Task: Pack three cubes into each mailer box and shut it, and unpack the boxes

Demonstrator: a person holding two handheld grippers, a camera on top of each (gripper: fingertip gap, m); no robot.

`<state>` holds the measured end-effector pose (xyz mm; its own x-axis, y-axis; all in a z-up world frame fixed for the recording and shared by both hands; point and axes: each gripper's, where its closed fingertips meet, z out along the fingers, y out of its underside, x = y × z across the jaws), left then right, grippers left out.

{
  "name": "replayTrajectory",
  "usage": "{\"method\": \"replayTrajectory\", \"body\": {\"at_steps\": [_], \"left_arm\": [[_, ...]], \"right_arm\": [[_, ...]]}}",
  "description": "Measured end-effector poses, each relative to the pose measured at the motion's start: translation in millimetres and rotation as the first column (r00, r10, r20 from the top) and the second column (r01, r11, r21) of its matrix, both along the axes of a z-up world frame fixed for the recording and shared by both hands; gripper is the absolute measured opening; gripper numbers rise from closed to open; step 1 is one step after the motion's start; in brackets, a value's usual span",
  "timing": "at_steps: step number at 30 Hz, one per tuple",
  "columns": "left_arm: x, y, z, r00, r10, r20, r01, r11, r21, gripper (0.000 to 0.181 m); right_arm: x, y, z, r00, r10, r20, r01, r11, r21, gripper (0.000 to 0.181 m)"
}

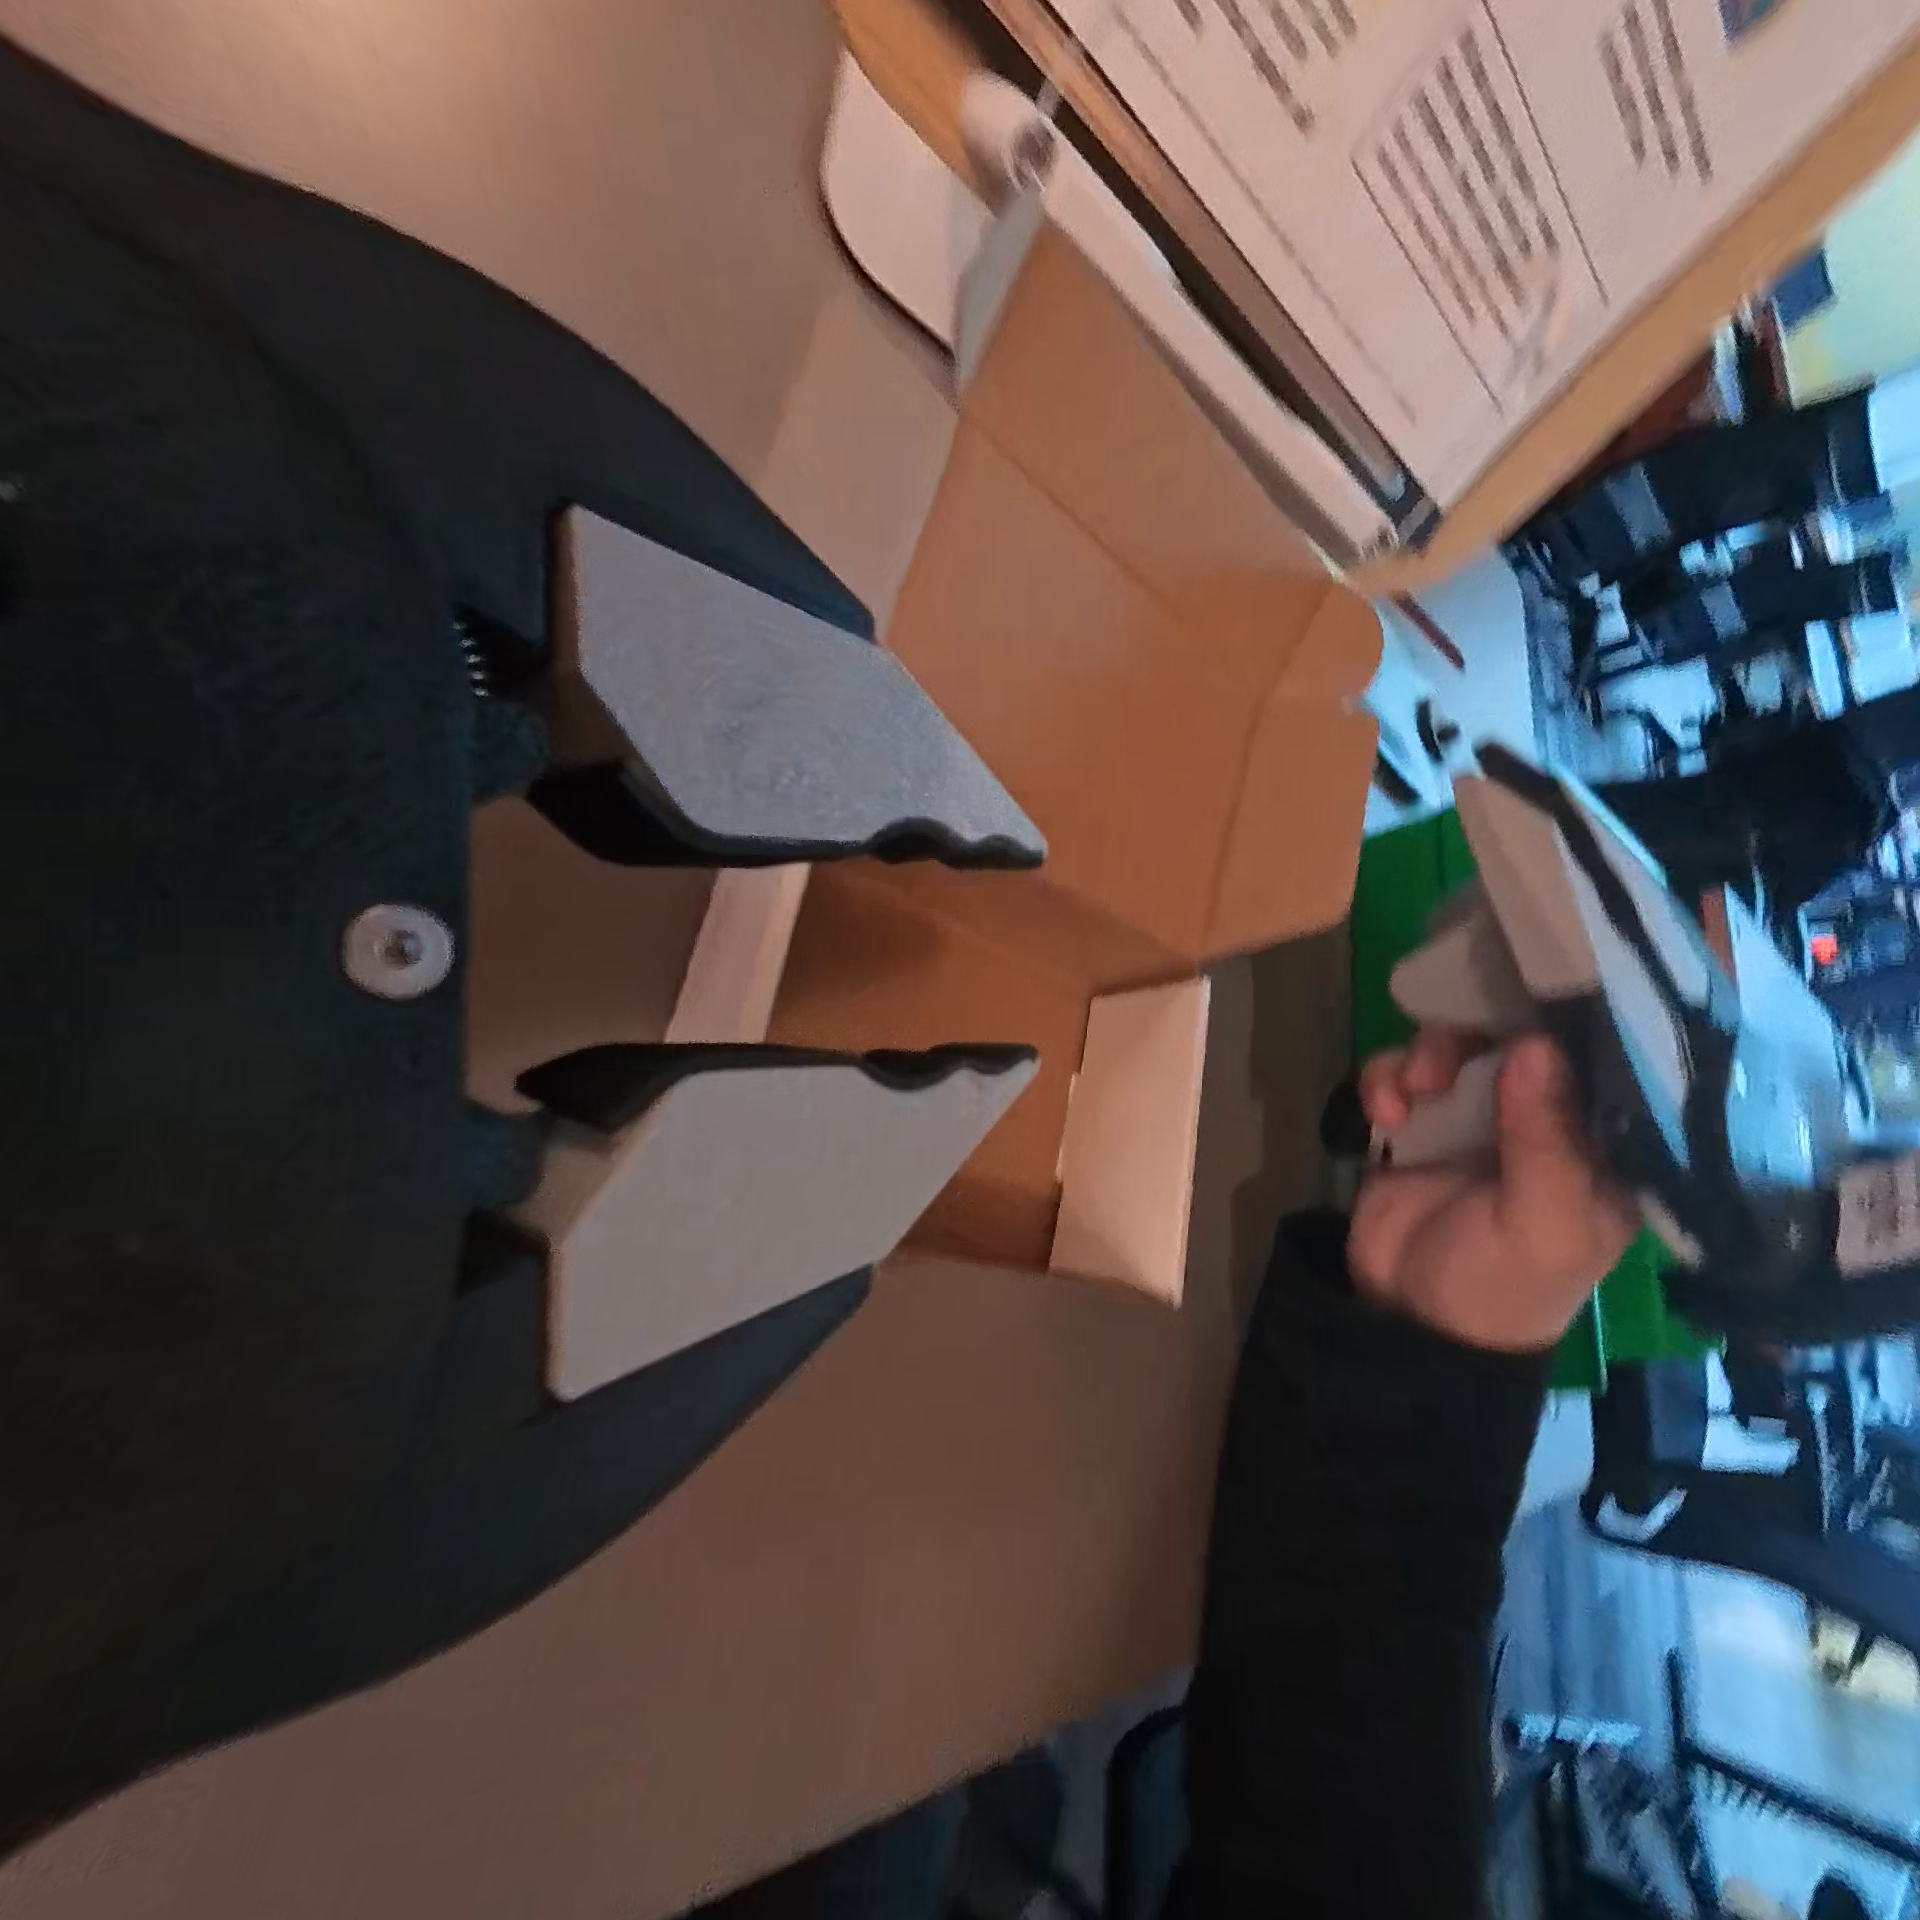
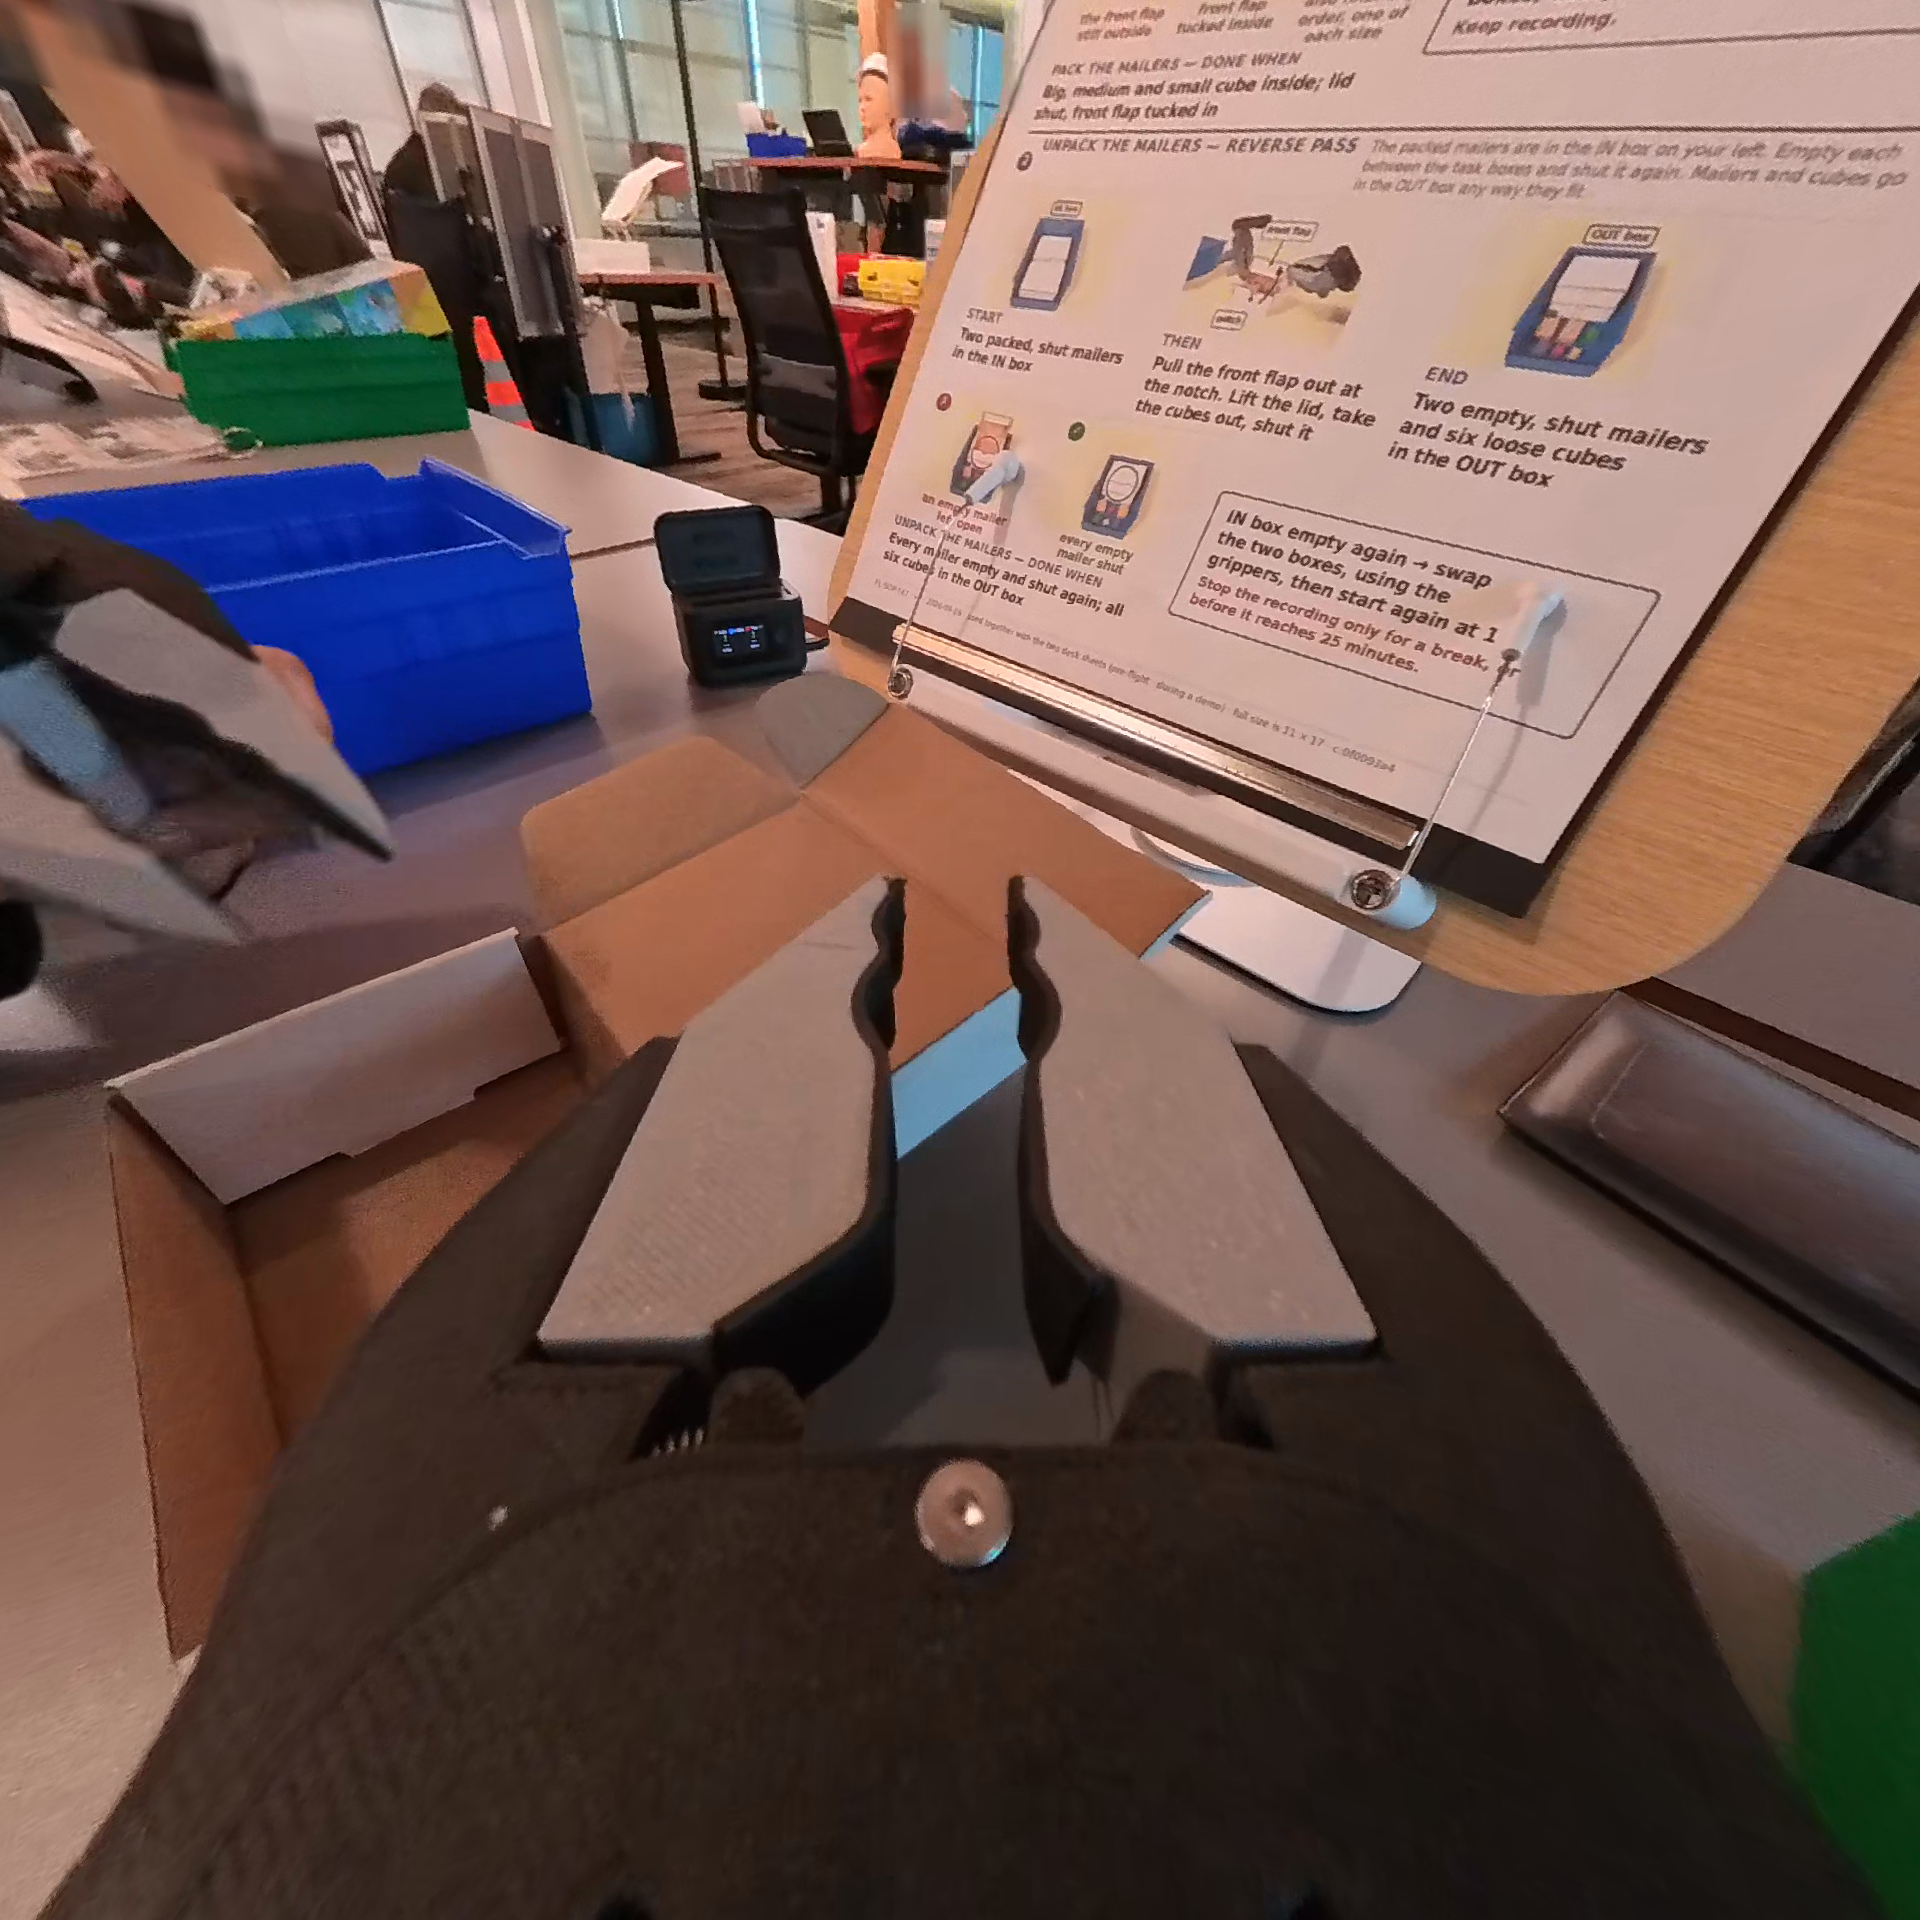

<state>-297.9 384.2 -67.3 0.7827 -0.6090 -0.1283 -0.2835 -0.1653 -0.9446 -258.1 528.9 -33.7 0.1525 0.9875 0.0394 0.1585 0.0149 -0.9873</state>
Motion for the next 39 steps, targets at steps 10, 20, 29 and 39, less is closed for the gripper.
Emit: {"method": "replayTrajectory", "body": {"at_steps": [10,20,29,39], "left_arm": [[-56,30,2,0.936,0.322,0.145,-0.323,0.946,-0.012,0.022],[-69,37,1,0.898,0.418,0.139,-0.421,0.907,-0.004,0.047],[-79,34,9,0.877,0.448,0.175,-0.459,0.888,0.029,0.052],[-69,-27,84,0.839,0.369,0.400,-0.456,0.878,0.146,0.075]], "right_arm": [[-1,11,-15,0.996,-0.053,0.068,0.055,0.998,-0.020,0.019],[0,21,-16,0.991,-0.120,0.063,0.121,0.993,-0.010,0.039],[4,27,-10,0.990,-0.140,0.017,0.140,0.990,-0.017,0.035],[0,36,-32,0.982,-0.157,0.105,0.151,0.986,0.067,0.033]]}}
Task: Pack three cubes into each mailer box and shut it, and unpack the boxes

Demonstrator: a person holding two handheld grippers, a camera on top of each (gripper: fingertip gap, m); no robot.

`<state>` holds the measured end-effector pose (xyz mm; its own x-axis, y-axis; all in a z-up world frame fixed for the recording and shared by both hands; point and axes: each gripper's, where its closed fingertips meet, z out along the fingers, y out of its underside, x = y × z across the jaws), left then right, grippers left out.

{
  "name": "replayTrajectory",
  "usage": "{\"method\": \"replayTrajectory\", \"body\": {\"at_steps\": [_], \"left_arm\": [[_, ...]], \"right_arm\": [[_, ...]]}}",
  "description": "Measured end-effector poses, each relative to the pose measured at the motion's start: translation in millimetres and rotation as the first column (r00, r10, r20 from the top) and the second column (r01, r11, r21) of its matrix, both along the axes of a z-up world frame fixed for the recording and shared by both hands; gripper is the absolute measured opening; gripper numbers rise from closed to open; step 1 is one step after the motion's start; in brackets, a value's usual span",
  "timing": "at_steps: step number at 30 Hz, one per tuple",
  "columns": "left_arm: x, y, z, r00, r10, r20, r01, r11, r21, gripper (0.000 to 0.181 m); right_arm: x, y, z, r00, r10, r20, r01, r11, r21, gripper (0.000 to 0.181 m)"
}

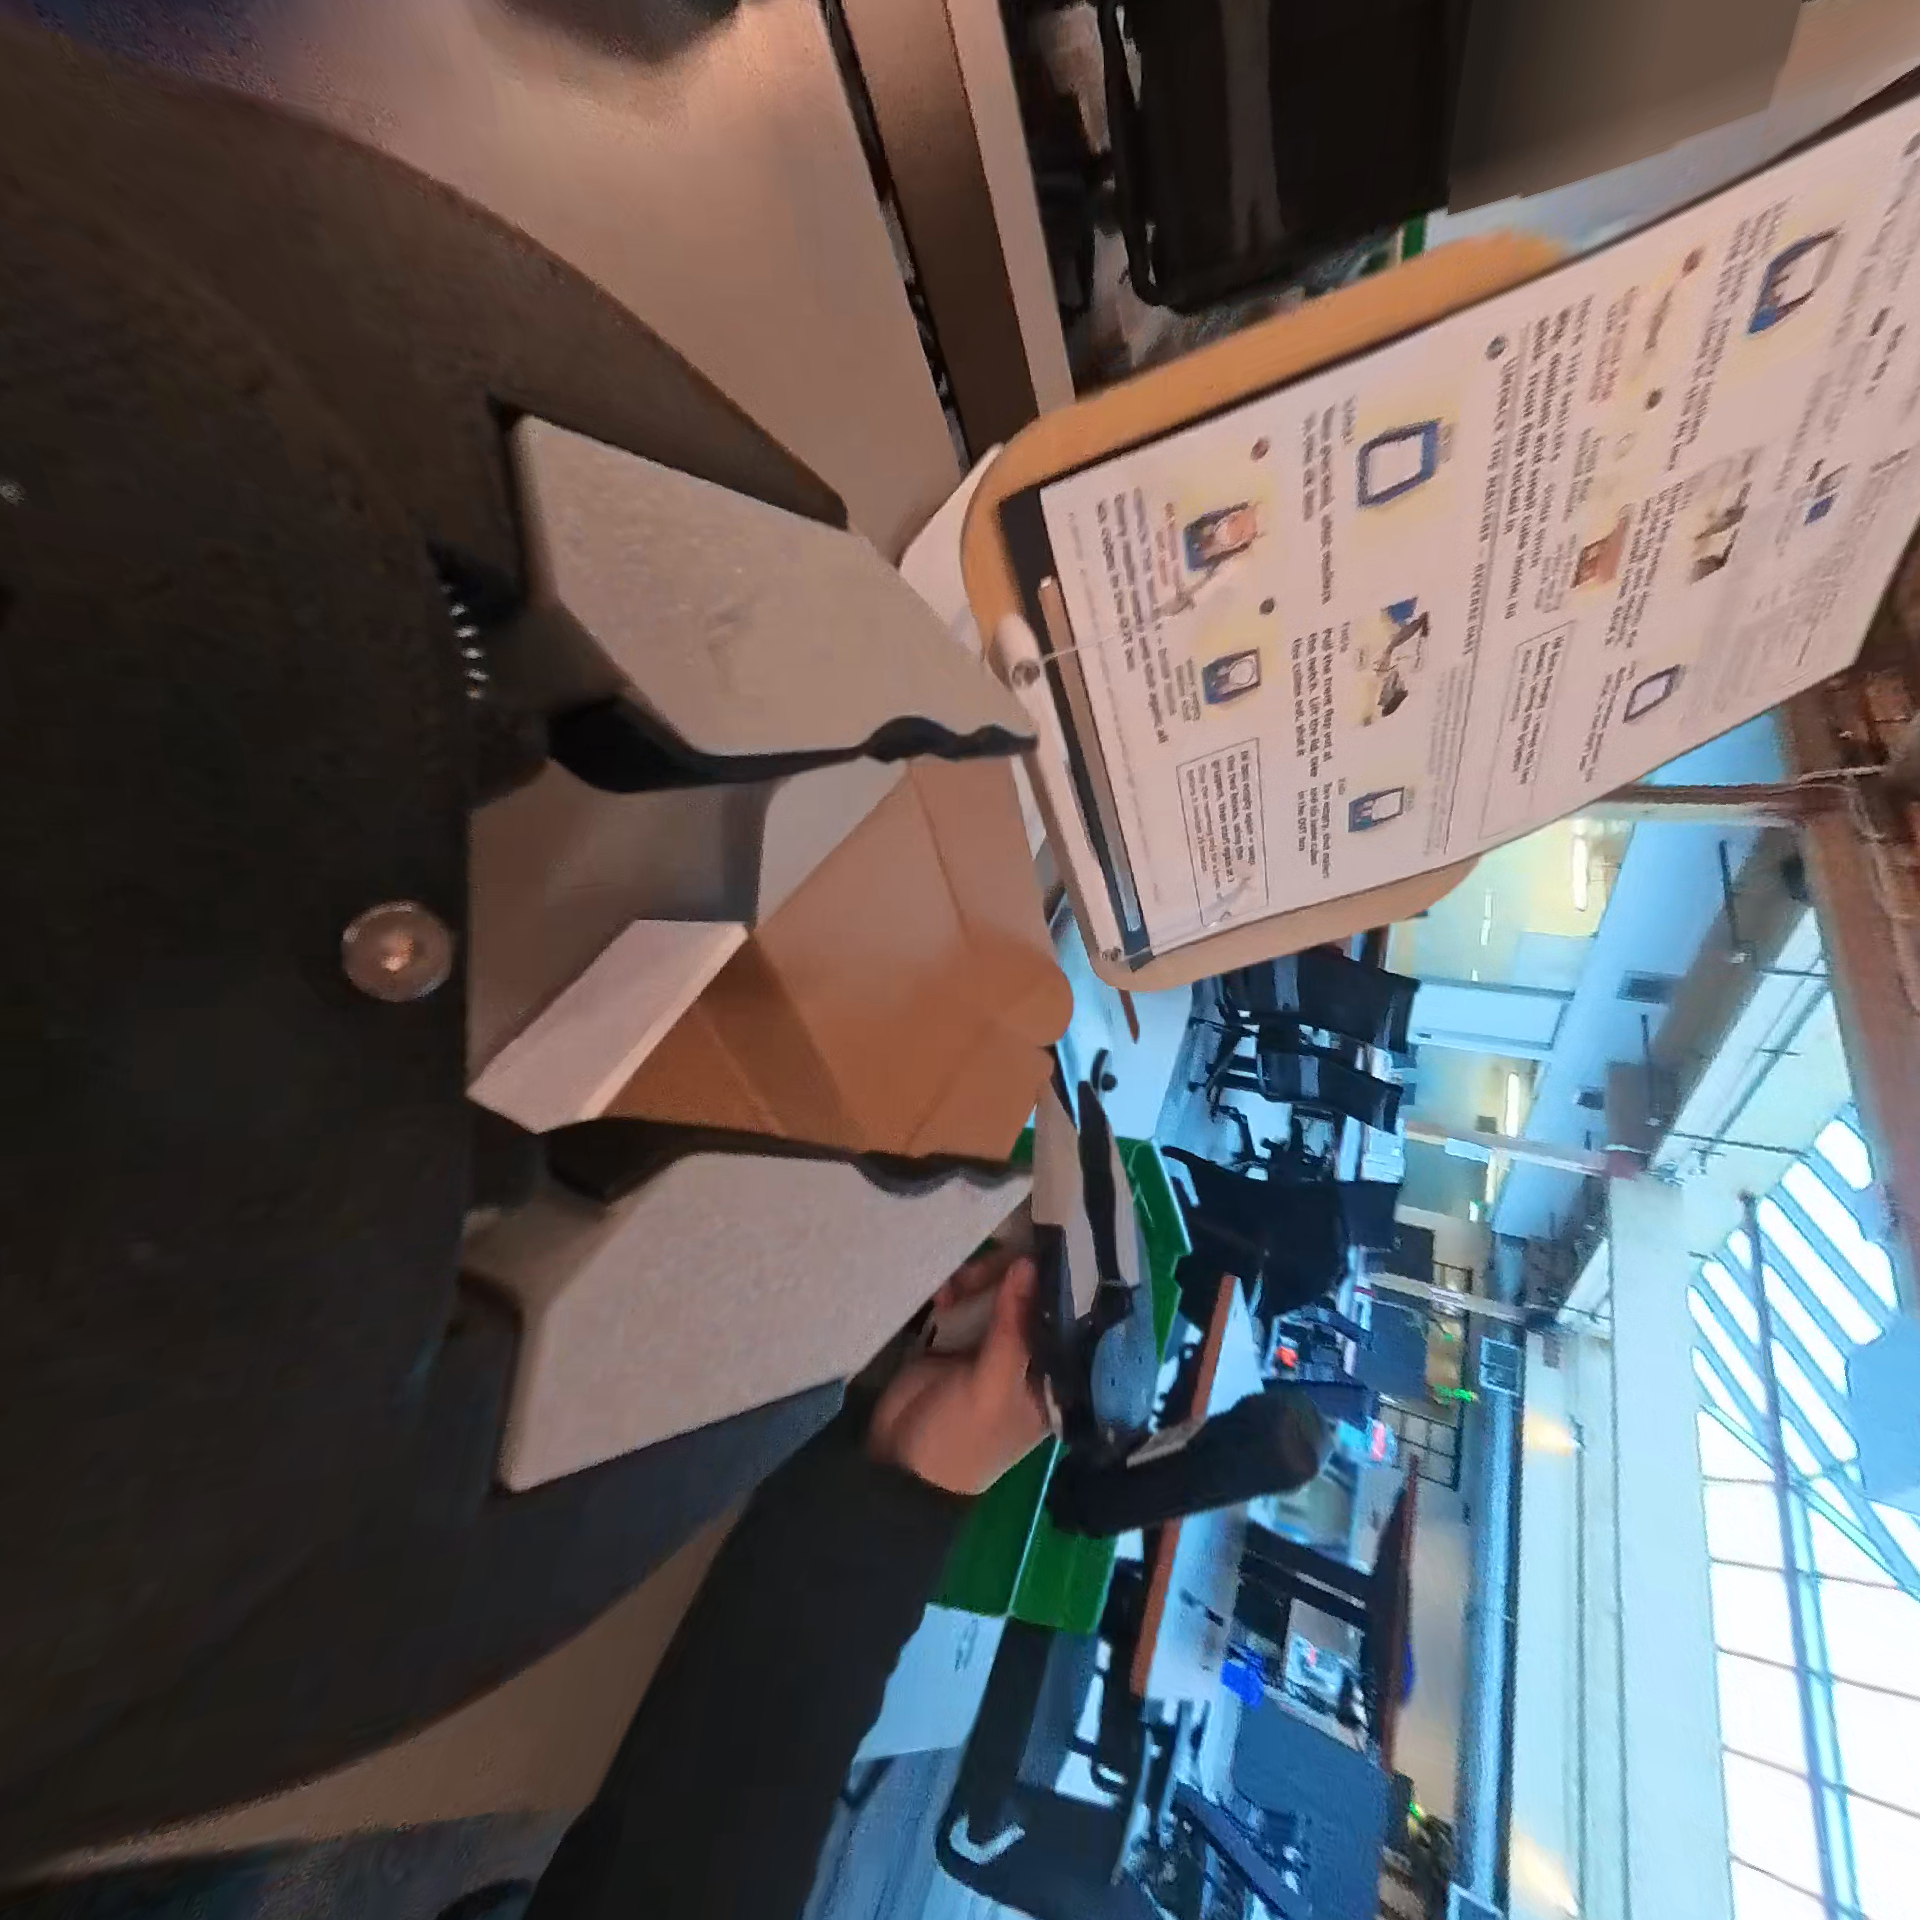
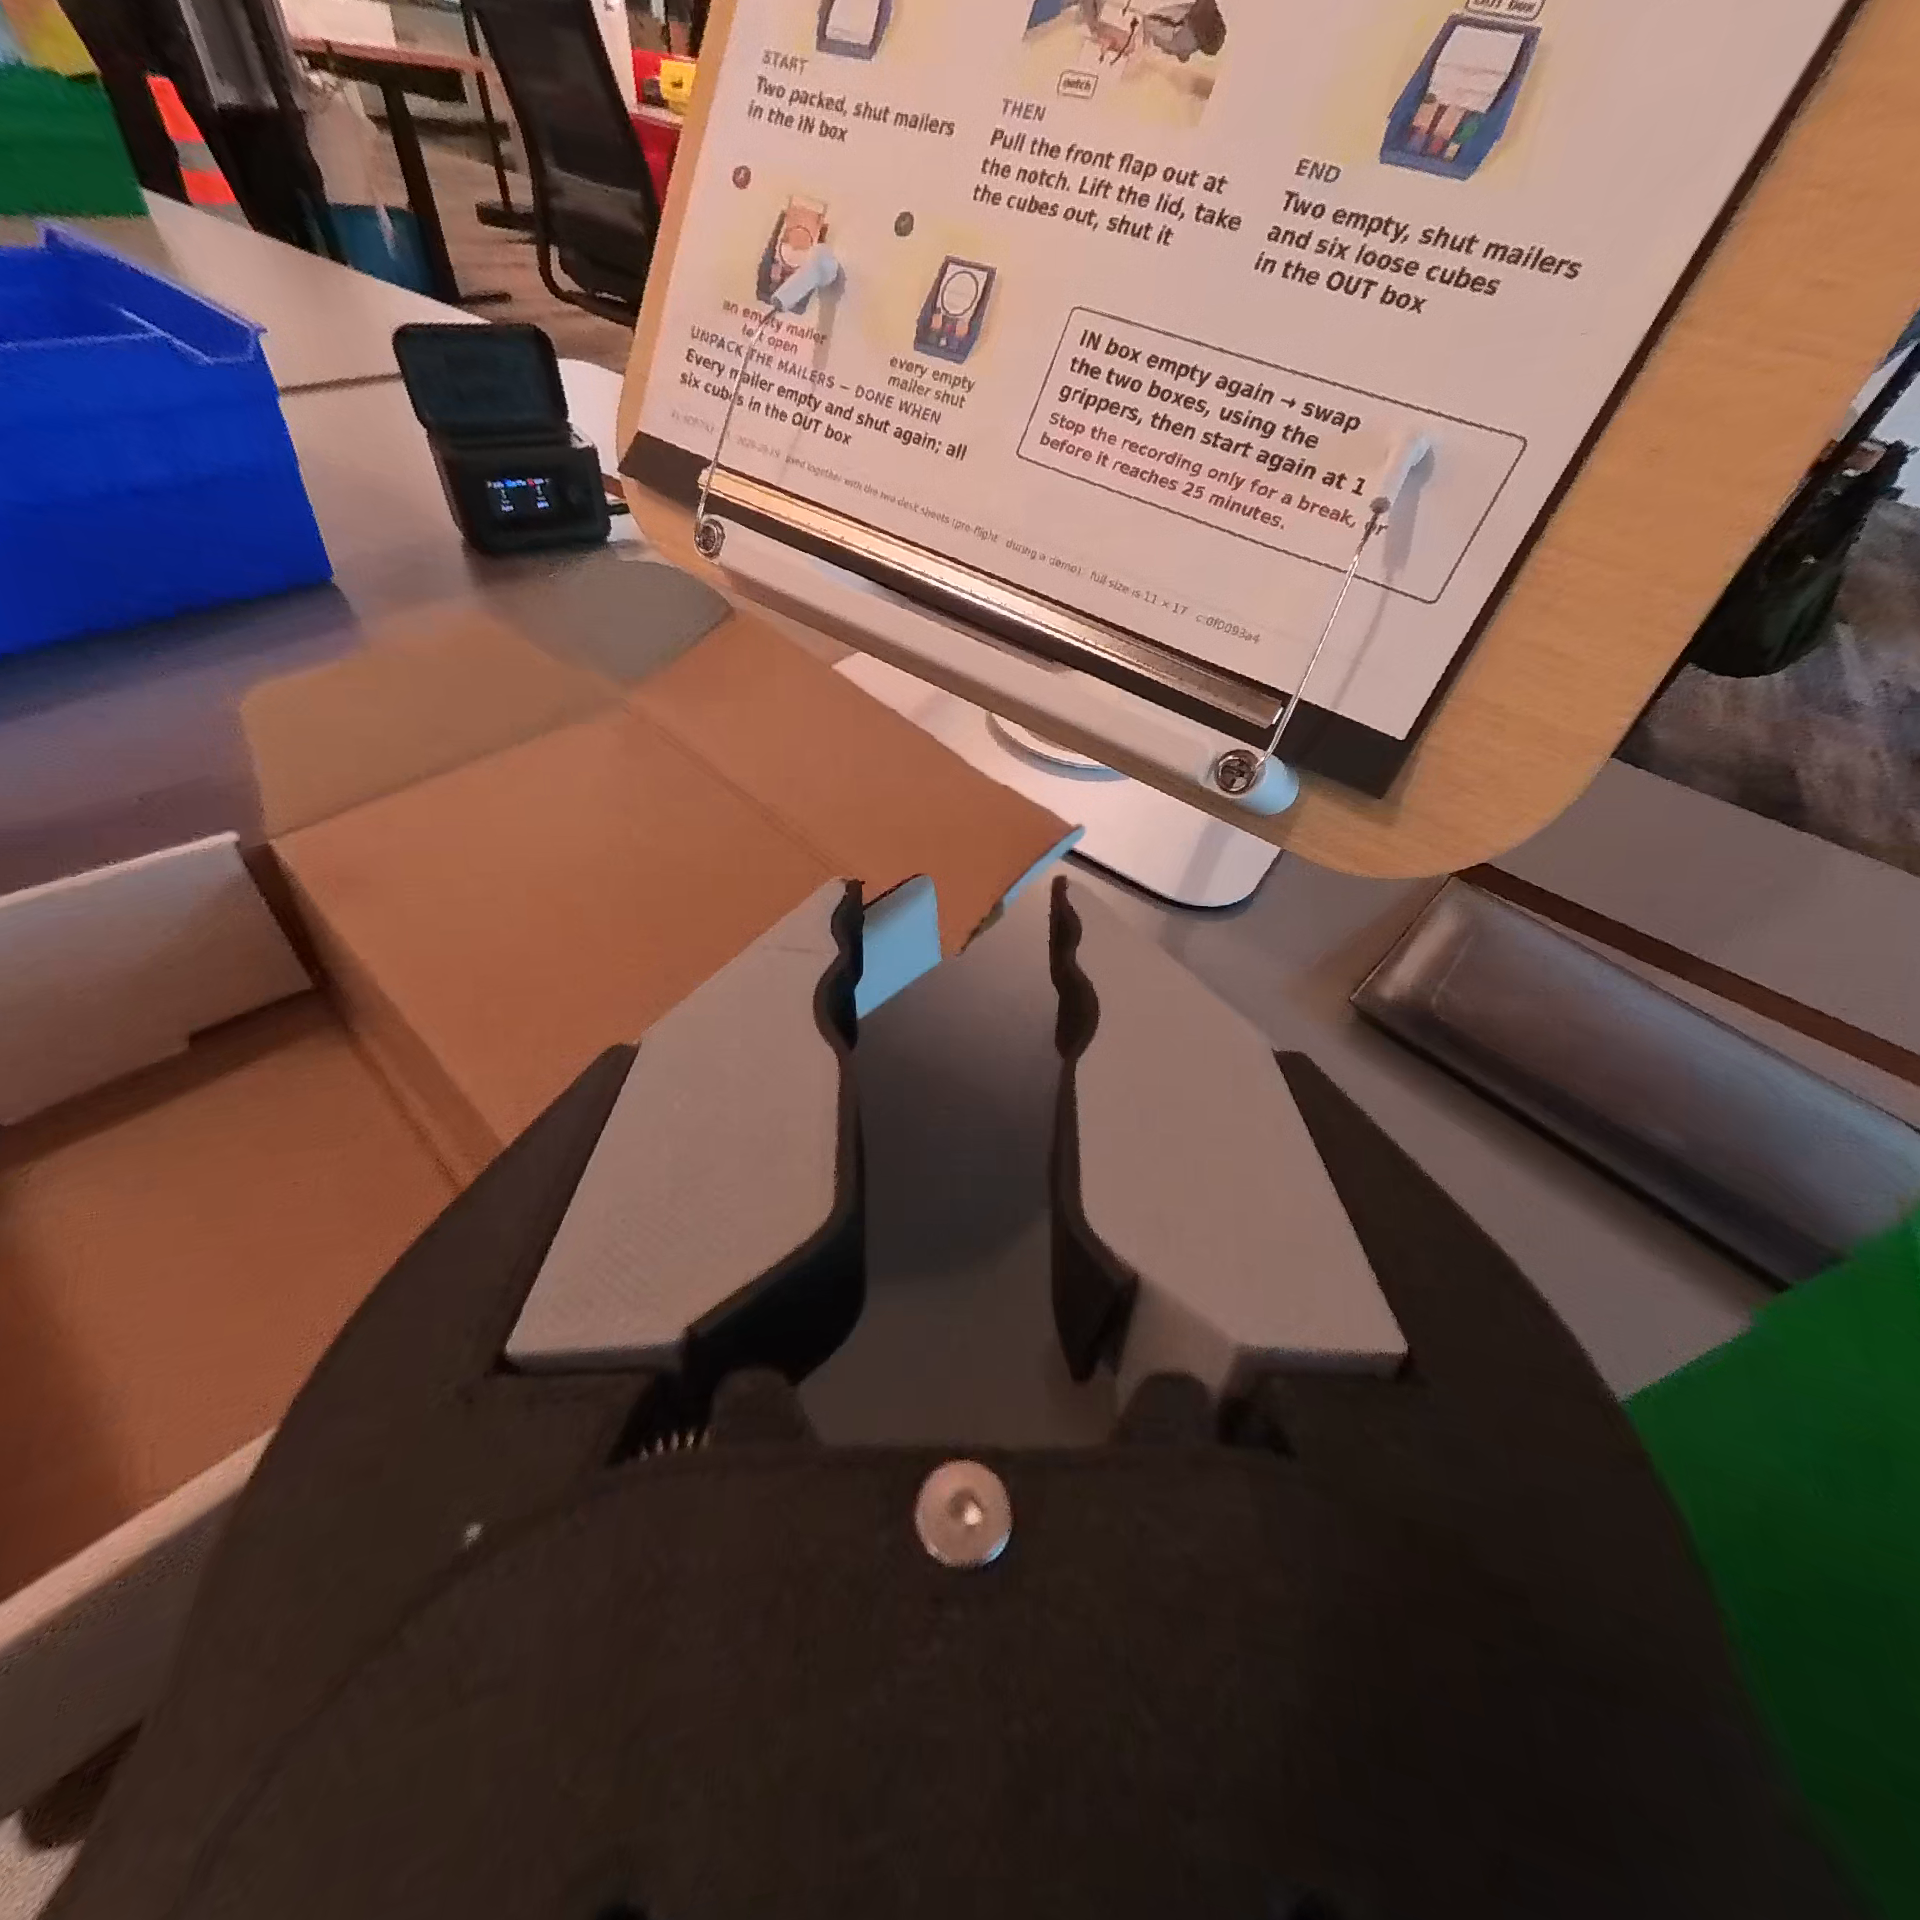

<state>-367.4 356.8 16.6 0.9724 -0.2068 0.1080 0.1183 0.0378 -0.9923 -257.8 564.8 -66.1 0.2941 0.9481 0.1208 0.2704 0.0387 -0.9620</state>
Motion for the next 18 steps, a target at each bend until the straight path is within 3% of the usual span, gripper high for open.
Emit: {"method": "replayTrajectory", "body": {"at_steps": [3,6,10,13,15,17,18], "left_arm": [[-22,-35,30,0.997,0.030,-0.067,-0.034,0.997,-0.064,0.081],[-61,-69,35,0.990,0.044,-0.136,-0.075,0.970,-0.232,0.059],[-163,-111,-20,0.922,0.200,-0.332,-0.352,0.791,-0.500,0.065],[-202,-147,-71,0.924,0.182,-0.337,-0.372,0.634,-0.677,0.065],[-203,-162,-101,0.950,0.108,-0.292,-0.301,0.558,-0.773,0.064],[-208,-176,-128,0.950,0.044,-0.309,-0.295,0.453,-0.842,0.070],[-210,-182,-139,0.945,0.010,-0.327,-0.303,0.398,-0.866,0.073]], "right_arm": [[0,0,1,1.000,0.000,-0.002,0.001,1.000,0.007,0.036],[0,-1,5,1.000,0.008,-0.020,-0.008,1.000,-0.005,0.037],[1,-8,17,0.992,0.064,-0.112,-0.072,0.995,-0.072,0.040],[1,-27,33,0.962,0.177,-0.206,-0.202,0.974,-0.107,0.040],[-1,-67,44,0.883,0.388,-0.265,-0.430,0.894,-0.123,0.024],[2,-115,43,0.751,0.604,-0.267,-0.655,0.734,-0.182,0.034],[2,-132,37,0.709,0.664,-0.239,-0.705,0.675,-0.218,0.039]]}}
